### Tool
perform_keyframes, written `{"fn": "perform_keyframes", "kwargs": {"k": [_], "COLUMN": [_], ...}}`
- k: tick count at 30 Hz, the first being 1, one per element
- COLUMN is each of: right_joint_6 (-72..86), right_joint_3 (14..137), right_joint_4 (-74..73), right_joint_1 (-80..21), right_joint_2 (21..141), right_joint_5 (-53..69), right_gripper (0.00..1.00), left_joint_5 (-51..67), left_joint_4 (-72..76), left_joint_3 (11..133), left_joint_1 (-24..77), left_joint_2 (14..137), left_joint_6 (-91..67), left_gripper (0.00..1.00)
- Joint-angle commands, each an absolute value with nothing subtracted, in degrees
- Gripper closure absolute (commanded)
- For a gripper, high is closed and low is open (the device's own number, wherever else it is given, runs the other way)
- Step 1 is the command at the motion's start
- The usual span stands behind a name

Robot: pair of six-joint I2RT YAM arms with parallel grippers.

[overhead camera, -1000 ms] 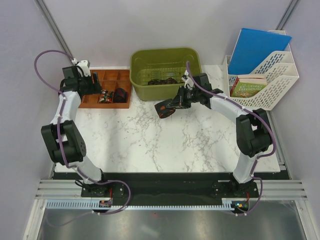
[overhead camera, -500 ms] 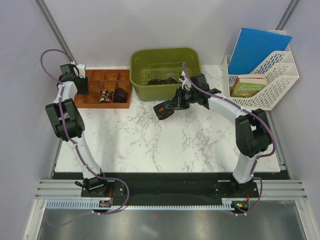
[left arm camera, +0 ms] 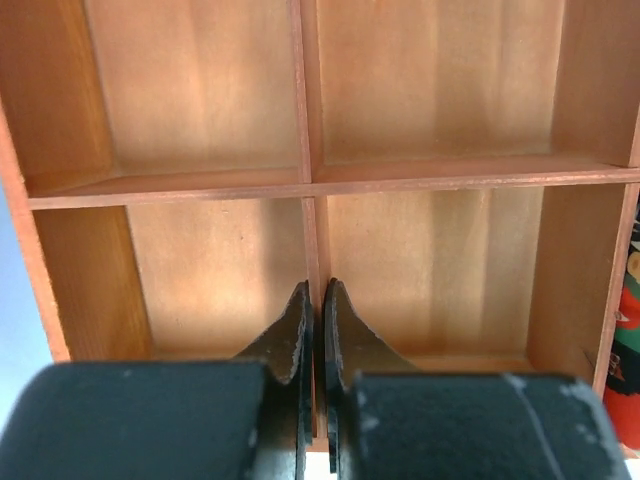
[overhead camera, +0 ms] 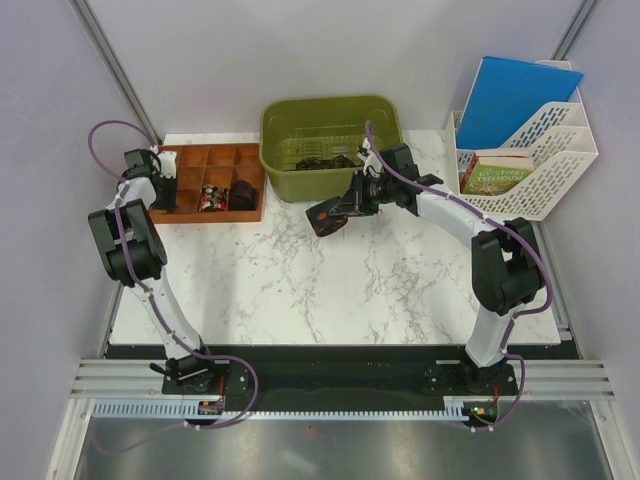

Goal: Roll the ties
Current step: Move the storage box to the center of the board.

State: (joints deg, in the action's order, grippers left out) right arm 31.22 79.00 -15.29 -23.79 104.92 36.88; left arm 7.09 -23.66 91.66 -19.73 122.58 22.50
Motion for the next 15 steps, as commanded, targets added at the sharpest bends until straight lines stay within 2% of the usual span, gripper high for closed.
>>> {"fn": "perform_keyframes", "kwargs": {"k": [1,15], "right_joint_6": [30.50,31.99], "right_joint_3": [80.95,78.49], "right_joint_4": [-15.38,-18.81], "right_joint_1": [-23.82,-26.89], "right_joint_2": [102.66,98.44], "right_joint_5": [34.90,29.45], "right_gripper": [1.00,1.00], "left_joint_5": [9.31,12.04], "left_joint_4": [-25.41,-26.36], "left_joint_3": [80.54,51.70], "left_joint_1": [-20.04,-19.95], "left_joint_2": [114.97,89.41], "left_joint_6": [27.51,28.30], "left_gripper": [0.98,0.98]}}
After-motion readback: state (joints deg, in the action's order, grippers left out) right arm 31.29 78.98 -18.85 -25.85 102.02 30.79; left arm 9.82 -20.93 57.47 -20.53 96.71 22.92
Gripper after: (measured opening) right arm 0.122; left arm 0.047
